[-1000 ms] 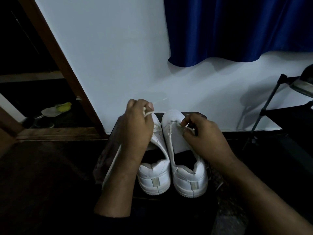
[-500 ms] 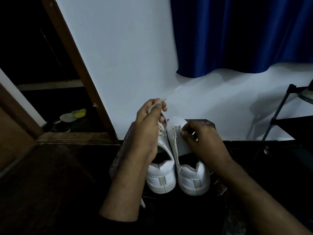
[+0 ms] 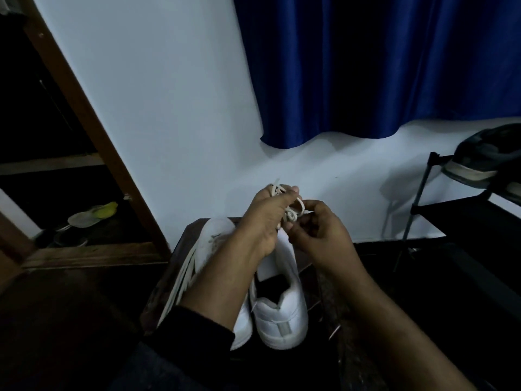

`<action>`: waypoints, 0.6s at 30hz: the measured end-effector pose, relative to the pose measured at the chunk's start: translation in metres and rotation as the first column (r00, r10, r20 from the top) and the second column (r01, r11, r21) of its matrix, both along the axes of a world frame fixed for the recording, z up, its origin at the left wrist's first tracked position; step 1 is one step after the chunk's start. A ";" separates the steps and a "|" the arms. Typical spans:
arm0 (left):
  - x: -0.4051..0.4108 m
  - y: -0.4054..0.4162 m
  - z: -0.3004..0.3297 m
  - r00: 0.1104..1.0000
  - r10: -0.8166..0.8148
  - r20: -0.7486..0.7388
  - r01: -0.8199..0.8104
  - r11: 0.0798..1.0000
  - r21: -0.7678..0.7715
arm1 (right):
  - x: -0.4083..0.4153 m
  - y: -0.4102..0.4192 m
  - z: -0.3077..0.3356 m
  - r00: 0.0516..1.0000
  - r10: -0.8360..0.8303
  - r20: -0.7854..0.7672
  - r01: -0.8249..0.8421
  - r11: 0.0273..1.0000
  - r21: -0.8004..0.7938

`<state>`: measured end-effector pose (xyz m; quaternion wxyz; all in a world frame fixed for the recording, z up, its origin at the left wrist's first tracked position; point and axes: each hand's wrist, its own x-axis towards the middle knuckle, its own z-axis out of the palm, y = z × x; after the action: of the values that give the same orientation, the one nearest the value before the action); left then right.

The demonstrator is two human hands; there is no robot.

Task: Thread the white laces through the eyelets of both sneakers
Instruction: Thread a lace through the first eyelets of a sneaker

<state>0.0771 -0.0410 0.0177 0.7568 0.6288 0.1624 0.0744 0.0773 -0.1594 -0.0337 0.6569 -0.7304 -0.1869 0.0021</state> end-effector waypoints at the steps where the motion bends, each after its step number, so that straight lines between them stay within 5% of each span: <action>1: 0.006 -0.001 -0.003 1.000 -0.005 -0.012 0.005 1.000 0.018 | 0.005 -0.006 -0.003 0.999 -0.036 -0.010 0.035 0.999 -0.037; 5: 0.027 0.008 -0.022 1.000 -0.005 -0.006 0.006 0.952 0.304 | 0.022 -0.027 -0.012 0.988 -0.130 0.087 0.154 0.915 -0.374; 9: 0.037 0.018 -0.038 0.989 -0.113 -0.100 0.150 0.663 0.733 | 0.030 -0.025 -0.026 0.992 -0.087 0.089 0.122 0.801 -0.586; 15: 0.045 0.024 -0.048 0.968 -0.085 -0.238 0.251 0.239 0.938 | 0.027 -0.014 -0.030 0.991 0.065 0.118 0.058 0.589 -0.806; 18: 0.044 0.027 -0.049 0.963 -0.093 -0.253 0.269 0.285 0.920 | 0.027 -0.012 -0.028 0.990 -0.007 0.139 0.101 0.722 -0.685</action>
<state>0.1206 -0.0136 -0.0311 0.2312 0.9700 0.0712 0.0215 0.1038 -0.1715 -0.0619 0.3248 -0.9260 -0.1923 0.0060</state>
